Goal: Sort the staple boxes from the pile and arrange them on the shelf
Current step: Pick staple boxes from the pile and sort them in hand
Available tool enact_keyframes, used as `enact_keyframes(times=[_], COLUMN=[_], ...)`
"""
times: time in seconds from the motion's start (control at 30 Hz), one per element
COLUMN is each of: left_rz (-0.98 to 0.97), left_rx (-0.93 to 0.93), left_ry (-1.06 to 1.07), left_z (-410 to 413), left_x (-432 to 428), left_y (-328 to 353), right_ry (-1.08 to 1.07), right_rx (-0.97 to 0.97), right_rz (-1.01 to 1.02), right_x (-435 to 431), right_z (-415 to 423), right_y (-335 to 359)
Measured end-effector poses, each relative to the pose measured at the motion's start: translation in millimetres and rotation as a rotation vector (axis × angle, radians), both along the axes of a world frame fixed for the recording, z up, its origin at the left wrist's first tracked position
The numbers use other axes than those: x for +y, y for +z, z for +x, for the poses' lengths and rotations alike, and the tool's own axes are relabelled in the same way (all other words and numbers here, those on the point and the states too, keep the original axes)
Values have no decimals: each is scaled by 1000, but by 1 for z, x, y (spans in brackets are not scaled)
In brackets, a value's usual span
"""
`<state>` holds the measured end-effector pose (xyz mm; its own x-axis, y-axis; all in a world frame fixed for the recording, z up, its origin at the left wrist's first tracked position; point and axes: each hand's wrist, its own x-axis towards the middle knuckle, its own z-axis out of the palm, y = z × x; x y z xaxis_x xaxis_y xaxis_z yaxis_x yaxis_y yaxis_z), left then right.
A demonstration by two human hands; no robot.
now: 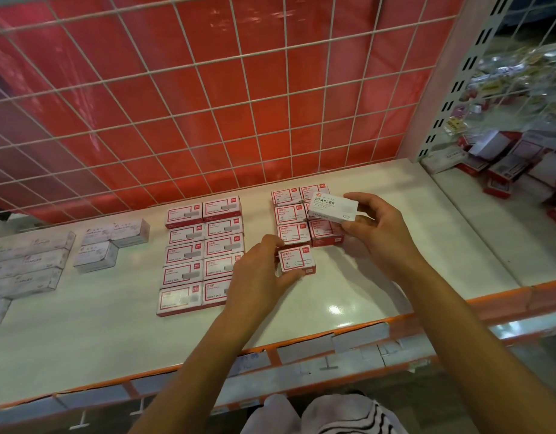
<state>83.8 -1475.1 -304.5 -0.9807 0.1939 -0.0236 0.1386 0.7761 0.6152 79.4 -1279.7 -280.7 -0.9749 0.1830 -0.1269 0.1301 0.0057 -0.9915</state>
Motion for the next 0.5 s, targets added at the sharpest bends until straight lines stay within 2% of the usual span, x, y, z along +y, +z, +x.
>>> enact_keyframes(times=[0.5], left_rz=[-90], left_rx=[48], left_ry=[19], left_z=[0], left_x=[7], left_y=[4], right_ry=[26], right_rx=[-13], right_rz=[-18], right_x=[-3], right_z=[0], right_y=[-3])
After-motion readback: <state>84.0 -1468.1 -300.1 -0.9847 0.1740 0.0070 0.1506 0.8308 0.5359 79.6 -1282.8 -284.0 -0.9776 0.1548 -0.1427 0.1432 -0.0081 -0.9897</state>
